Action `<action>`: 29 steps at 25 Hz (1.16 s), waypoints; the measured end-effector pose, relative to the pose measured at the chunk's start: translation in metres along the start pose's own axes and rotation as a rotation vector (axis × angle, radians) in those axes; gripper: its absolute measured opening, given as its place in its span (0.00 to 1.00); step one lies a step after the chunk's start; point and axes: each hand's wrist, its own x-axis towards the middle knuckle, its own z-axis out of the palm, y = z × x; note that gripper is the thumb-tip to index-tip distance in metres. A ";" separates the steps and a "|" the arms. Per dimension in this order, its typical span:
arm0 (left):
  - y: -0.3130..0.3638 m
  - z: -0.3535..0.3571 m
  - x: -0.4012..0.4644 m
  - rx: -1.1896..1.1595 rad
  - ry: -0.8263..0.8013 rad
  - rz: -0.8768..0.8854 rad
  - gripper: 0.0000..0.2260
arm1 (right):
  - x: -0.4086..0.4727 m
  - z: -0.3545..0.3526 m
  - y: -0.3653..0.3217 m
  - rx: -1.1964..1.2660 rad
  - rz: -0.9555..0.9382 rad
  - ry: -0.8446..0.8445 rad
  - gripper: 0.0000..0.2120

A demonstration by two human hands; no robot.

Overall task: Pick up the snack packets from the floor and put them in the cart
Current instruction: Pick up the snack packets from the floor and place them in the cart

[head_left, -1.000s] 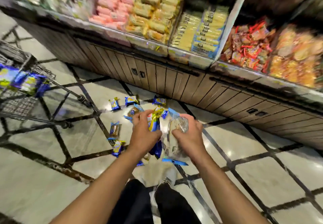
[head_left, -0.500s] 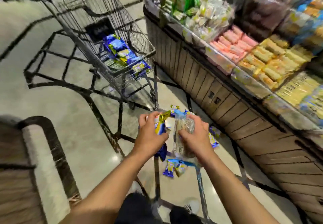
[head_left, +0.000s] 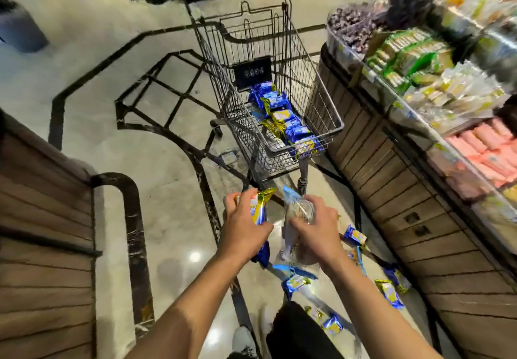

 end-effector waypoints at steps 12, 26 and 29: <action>0.012 -0.058 0.202 0.075 0.108 -0.120 0.34 | 0.210 0.058 -0.102 -0.035 -0.102 -0.100 0.28; 0.010 -0.120 0.458 0.113 -0.045 0.047 0.33 | 0.389 0.136 -0.201 -0.070 -0.005 0.037 0.29; 0.007 -0.140 0.515 0.142 -0.123 0.116 0.30 | 0.417 0.159 -0.226 -0.081 0.078 0.135 0.27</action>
